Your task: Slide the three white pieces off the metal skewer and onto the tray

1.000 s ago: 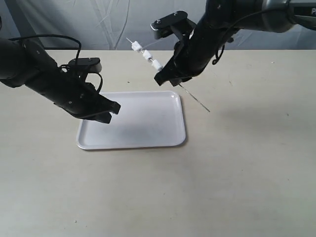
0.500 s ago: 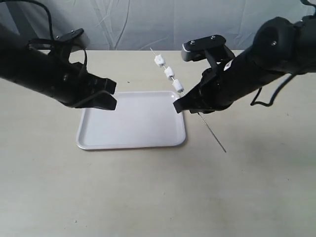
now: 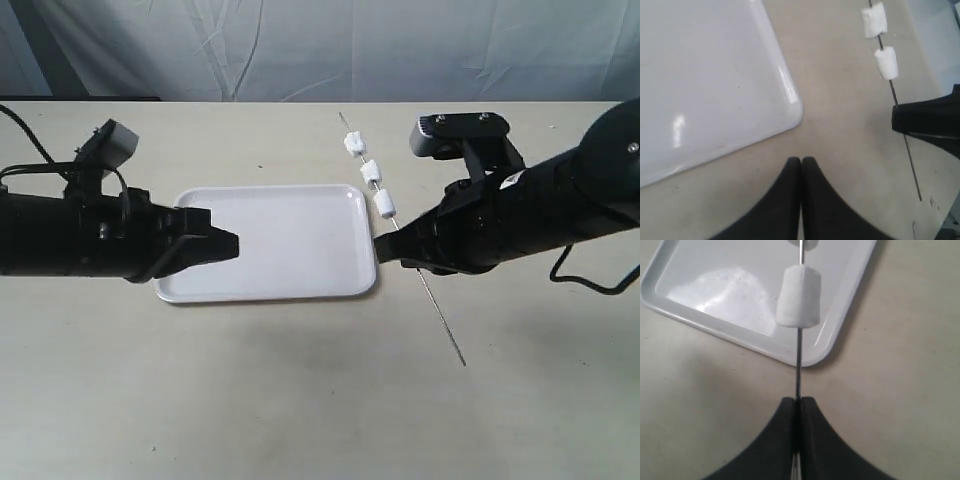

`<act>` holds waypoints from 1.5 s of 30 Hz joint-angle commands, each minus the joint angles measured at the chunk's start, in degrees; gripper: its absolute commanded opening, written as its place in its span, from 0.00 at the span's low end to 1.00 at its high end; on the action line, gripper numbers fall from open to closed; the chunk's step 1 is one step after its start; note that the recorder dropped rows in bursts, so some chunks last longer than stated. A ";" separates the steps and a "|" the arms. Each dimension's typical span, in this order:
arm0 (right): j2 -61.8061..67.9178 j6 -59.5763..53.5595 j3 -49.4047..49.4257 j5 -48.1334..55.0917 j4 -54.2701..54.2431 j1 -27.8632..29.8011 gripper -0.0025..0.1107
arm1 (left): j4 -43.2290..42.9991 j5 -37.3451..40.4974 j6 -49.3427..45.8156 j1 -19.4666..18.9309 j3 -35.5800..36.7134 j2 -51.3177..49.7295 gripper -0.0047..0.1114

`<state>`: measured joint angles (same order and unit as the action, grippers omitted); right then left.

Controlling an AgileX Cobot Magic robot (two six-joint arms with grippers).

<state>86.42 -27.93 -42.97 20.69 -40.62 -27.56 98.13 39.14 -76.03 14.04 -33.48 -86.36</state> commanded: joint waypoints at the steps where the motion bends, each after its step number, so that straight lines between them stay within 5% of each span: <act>1: 0.20 -10.71 2.33 -4.56 -10.98 0.07 0.02 | 1.81 3.05 -3.04 -4.27 0.04 -3.30 0.04; 7: 3.99 -34.73 2.43 -2.11 -36.23 0.07 0.02 | 1.81 14.14 -5.56 -9.02 -2.53 -12.26 0.04; 12: 7.83 -52.33 2.43 4.70 -53.28 0.07 0.02 | 1.81 21.89 -6.76 -9.44 -6.86 -19.65 0.04; 19: 12.03 -53.28 2.43 6.47 -57.02 0.07 0.02 | 1.81 22.73 -8.64 -10.37 -12.16 -23.32 0.04; 30: 18.42 -56.91 1.55 15.56 -59.33 0.07 0.02 | 1.81 22.46 -5.12 -10.48 -16.57 -26.74 0.28; 45: 19.28 -57.33 -1.30 17.73 -59.33 0.07 0.02 | 1.81 27.15 -6.30 -10.48 -20.53 -32.33 0.29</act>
<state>105.37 -84.65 -44.00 38.93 -99.63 -27.56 99.45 64.24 -81.18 3.82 -52.92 -118.48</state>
